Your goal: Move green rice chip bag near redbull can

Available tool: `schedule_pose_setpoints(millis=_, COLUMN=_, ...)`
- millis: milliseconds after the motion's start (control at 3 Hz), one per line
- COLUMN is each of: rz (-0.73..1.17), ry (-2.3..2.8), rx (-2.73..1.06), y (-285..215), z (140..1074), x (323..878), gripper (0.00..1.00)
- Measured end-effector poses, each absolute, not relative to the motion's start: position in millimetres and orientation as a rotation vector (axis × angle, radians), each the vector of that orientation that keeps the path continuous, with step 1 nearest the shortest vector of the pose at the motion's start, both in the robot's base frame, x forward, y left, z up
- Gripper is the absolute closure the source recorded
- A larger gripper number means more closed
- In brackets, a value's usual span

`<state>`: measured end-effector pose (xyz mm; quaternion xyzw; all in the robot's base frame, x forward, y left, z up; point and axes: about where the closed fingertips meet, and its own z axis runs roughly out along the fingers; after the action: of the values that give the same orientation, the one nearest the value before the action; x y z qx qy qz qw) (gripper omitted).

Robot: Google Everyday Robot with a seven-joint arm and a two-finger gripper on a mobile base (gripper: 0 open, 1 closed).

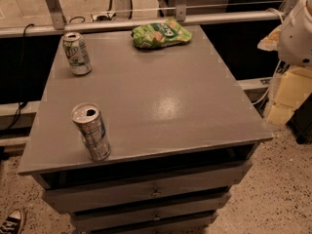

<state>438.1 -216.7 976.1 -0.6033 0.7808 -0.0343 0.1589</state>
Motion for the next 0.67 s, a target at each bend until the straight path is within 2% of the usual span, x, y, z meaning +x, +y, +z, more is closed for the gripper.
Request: schedule_pose_setpoints(millis=667, rz=-0.043, ry=2.169, rx=-1.771, y=-201.3, z=962.0, x=455.7, gripper=0.00)
